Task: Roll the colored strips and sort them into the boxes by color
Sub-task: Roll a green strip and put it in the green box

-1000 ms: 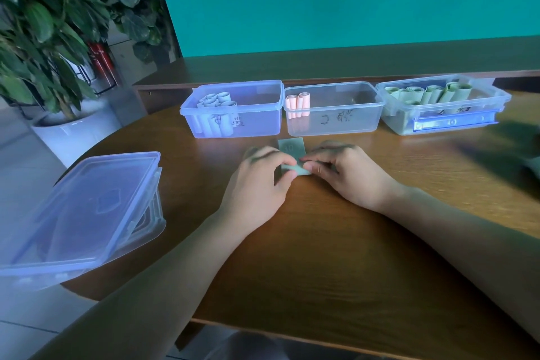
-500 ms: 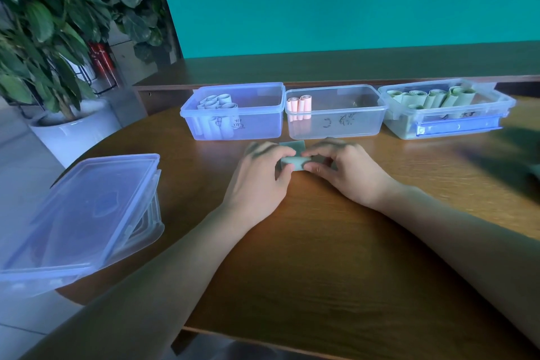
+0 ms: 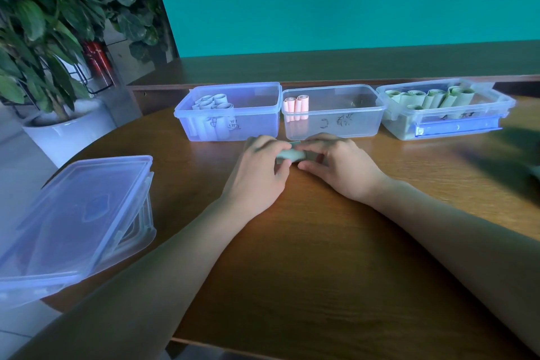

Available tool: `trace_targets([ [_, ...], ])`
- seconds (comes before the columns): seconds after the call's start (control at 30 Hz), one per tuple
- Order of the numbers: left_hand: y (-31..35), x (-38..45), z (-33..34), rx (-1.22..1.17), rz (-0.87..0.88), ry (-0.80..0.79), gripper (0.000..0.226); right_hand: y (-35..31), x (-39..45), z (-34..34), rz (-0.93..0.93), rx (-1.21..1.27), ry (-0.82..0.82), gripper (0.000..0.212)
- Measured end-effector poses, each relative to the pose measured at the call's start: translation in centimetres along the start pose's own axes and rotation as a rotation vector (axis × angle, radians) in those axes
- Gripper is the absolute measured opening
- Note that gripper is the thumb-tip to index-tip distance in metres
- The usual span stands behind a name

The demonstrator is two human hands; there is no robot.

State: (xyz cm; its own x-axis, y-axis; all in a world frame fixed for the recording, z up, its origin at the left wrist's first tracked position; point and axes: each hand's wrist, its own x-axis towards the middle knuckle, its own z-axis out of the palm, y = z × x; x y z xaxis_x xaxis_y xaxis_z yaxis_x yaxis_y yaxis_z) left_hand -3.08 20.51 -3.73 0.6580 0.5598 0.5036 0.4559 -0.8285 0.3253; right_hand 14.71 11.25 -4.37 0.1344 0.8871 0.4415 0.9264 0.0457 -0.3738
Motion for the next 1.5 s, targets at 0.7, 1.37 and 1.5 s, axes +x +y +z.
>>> trace_targets([
  [0.7, -1.8, 2.5, 1.4, -0.109, -0.140, -0.118, 0.031, -0.3, 1.9, 0.3, 0.084, -0.094, -0.032, 0.042],
  [1.37, -1.5, 3.3, 1.4, -0.109, -0.075, -0.041, 0.027, 0.1, 2.2, 0.9, 0.114, -0.001, -0.034, 0.034],
  [1.5, -1.2, 1.8, 0.8, -0.151, -0.065, -0.072, 0.018, 0.3, 0.9, -0.1, 0.063, 0.050, -0.067, 0.032],
])
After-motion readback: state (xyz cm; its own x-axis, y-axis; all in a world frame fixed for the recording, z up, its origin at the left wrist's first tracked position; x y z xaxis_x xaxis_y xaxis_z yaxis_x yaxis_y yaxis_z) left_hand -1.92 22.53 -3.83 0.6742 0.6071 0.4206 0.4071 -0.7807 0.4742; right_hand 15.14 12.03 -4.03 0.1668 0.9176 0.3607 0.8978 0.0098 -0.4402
